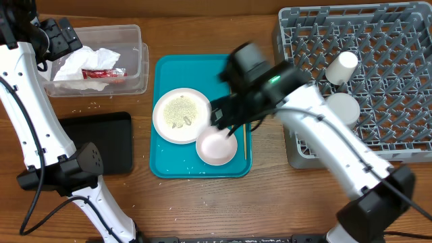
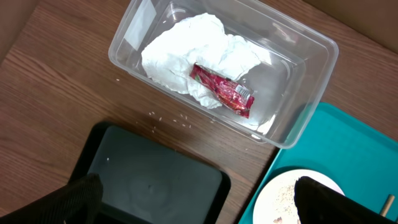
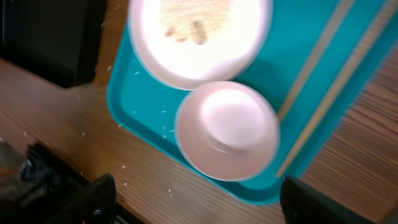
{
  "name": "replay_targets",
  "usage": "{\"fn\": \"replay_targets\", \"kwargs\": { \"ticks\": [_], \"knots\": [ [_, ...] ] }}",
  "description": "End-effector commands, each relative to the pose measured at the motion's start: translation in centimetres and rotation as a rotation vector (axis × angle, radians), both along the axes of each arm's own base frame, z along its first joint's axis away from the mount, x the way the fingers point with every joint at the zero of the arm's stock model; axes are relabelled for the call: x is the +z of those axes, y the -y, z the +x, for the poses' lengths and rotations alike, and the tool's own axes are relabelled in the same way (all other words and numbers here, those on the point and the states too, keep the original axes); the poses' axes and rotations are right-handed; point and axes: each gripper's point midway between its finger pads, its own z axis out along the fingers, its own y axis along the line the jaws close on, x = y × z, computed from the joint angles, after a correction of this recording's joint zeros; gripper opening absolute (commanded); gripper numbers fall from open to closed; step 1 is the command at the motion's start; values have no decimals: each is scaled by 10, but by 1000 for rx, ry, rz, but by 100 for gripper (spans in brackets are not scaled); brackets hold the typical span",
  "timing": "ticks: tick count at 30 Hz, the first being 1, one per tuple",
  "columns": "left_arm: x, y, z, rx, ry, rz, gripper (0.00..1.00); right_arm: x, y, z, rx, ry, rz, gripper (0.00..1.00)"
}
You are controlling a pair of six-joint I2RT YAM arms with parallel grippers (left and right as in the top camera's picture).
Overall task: Sort waste into correct bins and load items into the dishwasher
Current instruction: 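Move the right gripper to the pink-rimmed bowl and grasp it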
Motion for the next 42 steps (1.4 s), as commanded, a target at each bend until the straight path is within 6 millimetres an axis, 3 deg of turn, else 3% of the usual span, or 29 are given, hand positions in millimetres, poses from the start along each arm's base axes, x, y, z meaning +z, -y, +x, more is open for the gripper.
{"fn": "replay_targets", "kwargs": {
  "ticks": [1, 6, 9, 14, 19, 25, 34, 42],
  "knots": [
    [3, -2, -2, -13, 1, 16, 100, -25, -33, -22, 122, 78, -106, 90],
    [3, -2, -2, -13, 1, 16, 100, -65, -80, -44, 248, 182, -217, 88],
    [3, -2, -2, -13, 1, 16, 100, -105, -82, -47, 271, 171, -328, 80],
    [3, -2, -2, -13, 1, 16, 100, -131, -75, -47, 273, 119, -388, 78],
    [3, -2, -2, -13, 1, 16, 100, -136, -73, -46, 269, 112, -395, 67],
    [3, -2, -2, -13, 1, 16, 100, -142, -70, -49, 223, 92, -399, 36],
    [3, -2, -2, -13, 1, 16, 100, -151, -67, -54, 228, 71, -402, 35],
    [3, -2, -2, -13, 1, 16, 100, -145, -70, -57, 210, 43, -383, 4]
  ]
}}
